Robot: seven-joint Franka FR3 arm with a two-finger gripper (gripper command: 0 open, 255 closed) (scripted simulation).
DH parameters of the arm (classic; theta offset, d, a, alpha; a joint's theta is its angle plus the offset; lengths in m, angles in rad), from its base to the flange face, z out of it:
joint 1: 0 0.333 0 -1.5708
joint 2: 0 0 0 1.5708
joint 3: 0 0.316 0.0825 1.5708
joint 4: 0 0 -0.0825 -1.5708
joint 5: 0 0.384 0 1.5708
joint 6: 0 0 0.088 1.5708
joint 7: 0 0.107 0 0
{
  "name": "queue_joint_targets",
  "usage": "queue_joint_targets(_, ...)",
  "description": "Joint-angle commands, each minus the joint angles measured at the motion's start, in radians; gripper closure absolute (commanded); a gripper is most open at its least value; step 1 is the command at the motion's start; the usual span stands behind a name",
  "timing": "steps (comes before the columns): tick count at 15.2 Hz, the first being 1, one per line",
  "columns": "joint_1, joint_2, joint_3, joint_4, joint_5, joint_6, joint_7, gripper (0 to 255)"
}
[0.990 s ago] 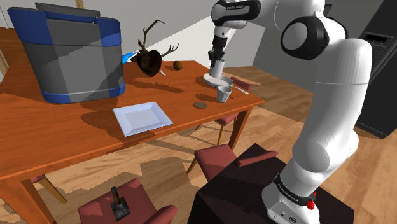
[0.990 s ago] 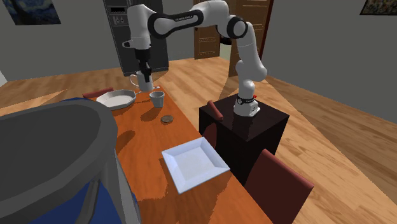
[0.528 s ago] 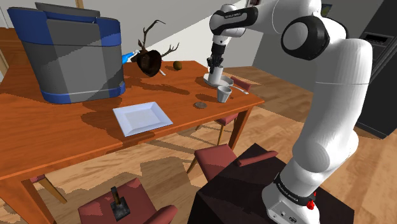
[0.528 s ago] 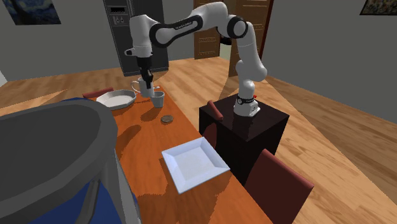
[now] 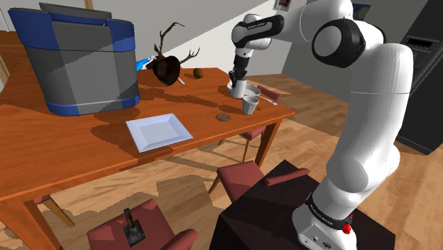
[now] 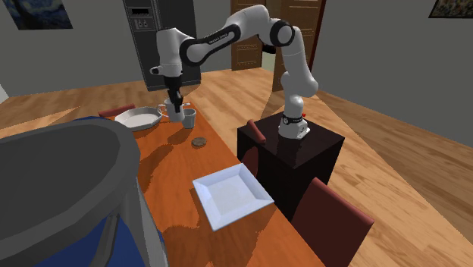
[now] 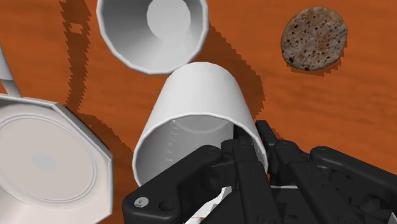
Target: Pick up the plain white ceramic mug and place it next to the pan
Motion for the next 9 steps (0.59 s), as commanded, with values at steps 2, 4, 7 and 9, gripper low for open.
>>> queue_joint_targets(2,-0.003,0.013,-0.002,-0.036,0.001,0.037,-0.003,255)
queue_joint_targets(4,-0.003,0.020,-0.001,-0.053,0.001,0.060,-0.003,255)
queue_joint_targets(7,-0.004,0.033,0.000,-0.076,0.002,0.095,-0.005,255)
queue_joint_targets(9,-0.005,0.042,0.001,-0.089,0.003,0.118,-0.005,255)
